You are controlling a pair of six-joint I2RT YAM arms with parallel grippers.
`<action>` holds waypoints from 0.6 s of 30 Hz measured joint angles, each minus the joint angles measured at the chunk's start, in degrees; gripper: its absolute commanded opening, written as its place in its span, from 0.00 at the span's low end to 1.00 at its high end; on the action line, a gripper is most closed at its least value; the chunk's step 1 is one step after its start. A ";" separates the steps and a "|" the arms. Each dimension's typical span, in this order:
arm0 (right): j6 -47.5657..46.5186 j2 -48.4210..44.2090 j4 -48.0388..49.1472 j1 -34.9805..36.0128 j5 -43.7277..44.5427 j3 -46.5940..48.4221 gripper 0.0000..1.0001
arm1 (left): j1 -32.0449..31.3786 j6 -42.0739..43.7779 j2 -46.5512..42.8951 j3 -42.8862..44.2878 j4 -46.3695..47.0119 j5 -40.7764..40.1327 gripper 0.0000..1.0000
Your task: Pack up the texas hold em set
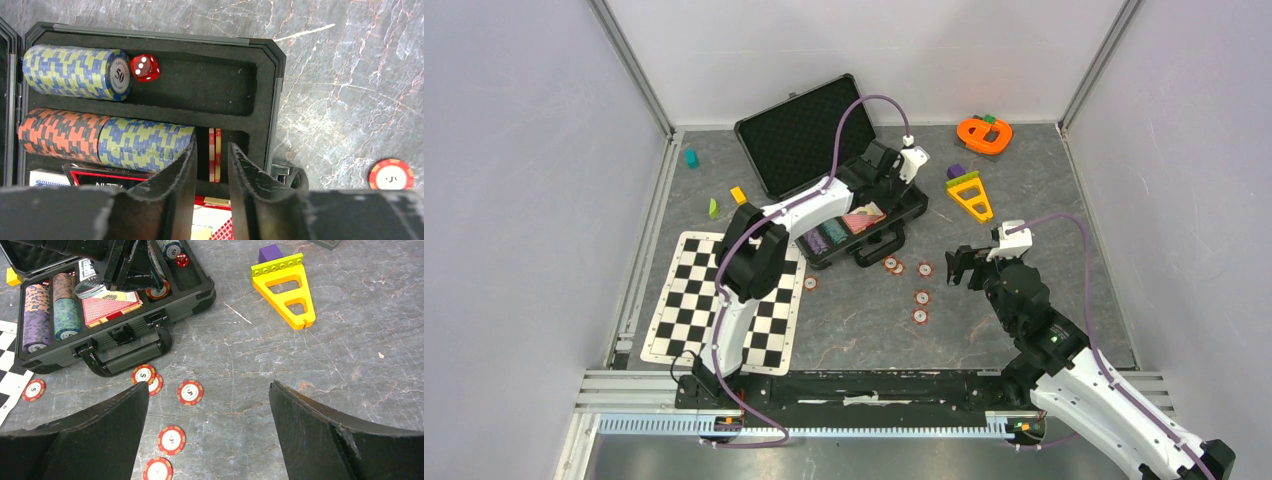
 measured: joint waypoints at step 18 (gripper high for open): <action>-0.37 1.57 -0.85 0.00 -2.05 0.76 0.95 | -2.05 3.58 0.39 -1.16 1.11 -7.58 0.25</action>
